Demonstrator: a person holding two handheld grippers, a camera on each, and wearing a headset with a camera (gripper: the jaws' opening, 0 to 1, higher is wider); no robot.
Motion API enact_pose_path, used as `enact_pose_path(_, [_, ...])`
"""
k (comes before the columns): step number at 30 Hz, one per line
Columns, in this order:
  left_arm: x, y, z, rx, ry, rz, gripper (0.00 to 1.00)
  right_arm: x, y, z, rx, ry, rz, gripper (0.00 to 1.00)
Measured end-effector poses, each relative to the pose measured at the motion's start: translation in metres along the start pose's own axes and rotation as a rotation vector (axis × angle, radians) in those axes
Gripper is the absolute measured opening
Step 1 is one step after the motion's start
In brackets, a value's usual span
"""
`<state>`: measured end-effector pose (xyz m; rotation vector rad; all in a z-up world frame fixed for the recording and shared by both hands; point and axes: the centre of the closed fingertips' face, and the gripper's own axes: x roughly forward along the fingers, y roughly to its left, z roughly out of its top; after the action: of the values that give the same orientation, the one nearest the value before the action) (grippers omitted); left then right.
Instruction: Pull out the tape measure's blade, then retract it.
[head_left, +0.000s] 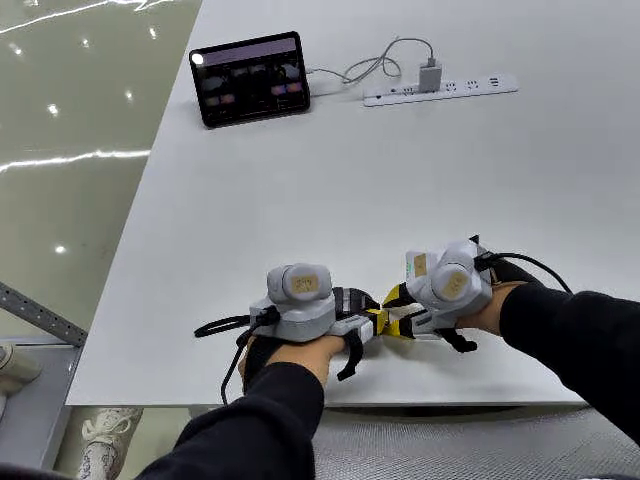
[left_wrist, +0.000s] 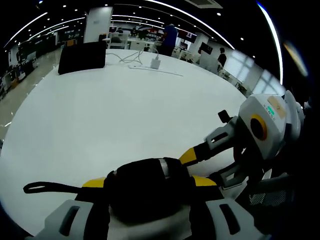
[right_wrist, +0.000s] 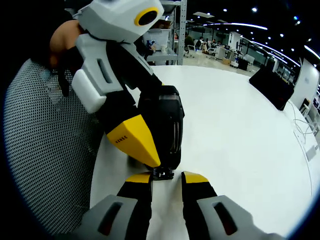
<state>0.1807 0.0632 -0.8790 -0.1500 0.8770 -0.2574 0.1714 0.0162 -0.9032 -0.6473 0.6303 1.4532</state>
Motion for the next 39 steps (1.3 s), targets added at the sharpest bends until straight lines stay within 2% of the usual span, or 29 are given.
enact_pose_path(3, [0.000,0.000,-0.002,-0.020,0.026,-0.002,0.61,-0.003,-0.005,-0.006,0.032,0.030,-0.025,0.22])
enact_pose_path(4, [-0.002,0.001,0.001,-0.007,0.018,0.000,0.61,-0.005,-0.006,-0.008,0.061,0.043,-0.031,0.24])
enact_pose_path(5, [-0.003,0.003,0.006,0.011,-0.004,0.009,0.63,-0.007,-0.008,-0.005,0.067,0.031,-0.036,0.27])
enact_pose_path(6, [-0.005,0.004,0.009,0.022,-0.007,0.011,0.64,-0.010,-0.010,-0.003,0.070,0.015,-0.047,0.28])
enact_pose_path(7, [-0.005,0.002,0.010,0.013,0.002,-0.013,0.63,-0.013,-0.010,-0.001,0.072,0.010,-0.053,0.29])
enact_pose_path(8, [-0.006,-0.007,0.009,-0.010,0.017,-0.067,0.59,-0.015,-0.012,0.000,0.078,0.007,-0.059,0.31])
enact_pose_path(9, [-0.006,0.002,0.012,0.012,0.008,-0.039,0.59,-0.017,-0.014,0.000,0.092,0.006,-0.071,0.34])
enact_pose_path(12, [-0.008,0.009,0.017,0.022,0.013,-0.058,0.64,-0.026,-0.019,0.001,0.144,-0.016,-0.089,0.41])
enact_pose_path(14, [-0.009,0.011,0.022,0.080,0.005,-0.082,0.71,-0.034,-0.022,0.002,0.156,-0.033,-0.100,0.43])
enact_pose_path(17, [-0.009,0.016,0.022,0.169,0.020,-0.114,0.80,-0.048,-0.026,-0.001,0.172,-0.047,-0.130,0.46])
enact_pose_path(19, [-0.011,0.015,0.027,0.220,-0.012,-0.157,0.80,-0.056,-0.027,-0.006,0.177,-0.043,-0.149,0.47])
enact_pose_path(20, [-0.012,0.018,0.023,0.212,0.011,-0.161,0.81,-0.059,-0.028,-0.008,0.184,-0.046,-0.157,0.48])
enact_pose_path(22, [-0.012,0.023,0.024,0.244,-0.005,-0.182,0.85,-0.066,-0.029,-0.013,0.202,-0.043,-0.173,0.50])
enact_pose_path(25, [-0.014,0.033,0.028,0.322,-0.028,-0.166,0.94,-0.076,-0.028,-0.018,0.217,-0.049,-0.188,0.53])
enact_pose_path(26, [-0.015,0.032,0.029,0.320,-0.042,-0.176,0.98,-0.081,-0.026,-0.020,0.226,-0.058,-0.190,0.54])
enact_pose_path(27, [-0.016,0.033,0.029,0.312,-0.034,-0.182,1.00,-0.083,-0.026,-0.022,0.231,-0.060,-0.192,0.55])
enact_pose_path(30, [-0.021,0.037,0.029,0.347,-0.027,-0.191,1.00,-0.094,-0.024,-0.028,0.239,-0.065,-0.209,0.57])
enact_pose_path(33, [-0.026,0.038,0.026,0.360,-0.013,-0.251,1.00,-0.107,-0.023,-0.036,0.266,-0.079,-0.228,0.59])
enact_pose_path(34, [-0.028,0.045,0.026,0.355,-0.016,-0.242,1.00,-0.112,-0.023,-0.041,0.273,-0.085,-0.239,0.59])
enact_pose_path(35, [-0.030,0.049,0.029,0.364,-0.038,-0.243,1.00,-0.116,-0.023,-0.045,0.282,-0.092,-0.244,0.60])
enact_pose_path(36, [-0.031,0.054,0.036,0.386,-0.087,-0.237,1.00,-0.120,-0.022,-0.050,0.295,-0.094,-0.248,0.61])
enact_pose_path(37, [-0.034,0.056,0.034,0.380,-0.089,-0.244,1.00,-0.122,-0.020,-0.054,0.298,-0.089,-0.253,0.62])
enact_pose_path(38, [-0.036,0.058,0.031,0.376,-0.068,-0.257,1.00,-0.125,-0.019,-0.058,0.302,-0.085,-0.257,0.63])
enact_pose_path(39, [-0.039,0.063,0.030,0.373,-0.066,-0.251,1.00,-0.130,-0.019,-0.063,0.309,-0.084,-0.263,0.64])
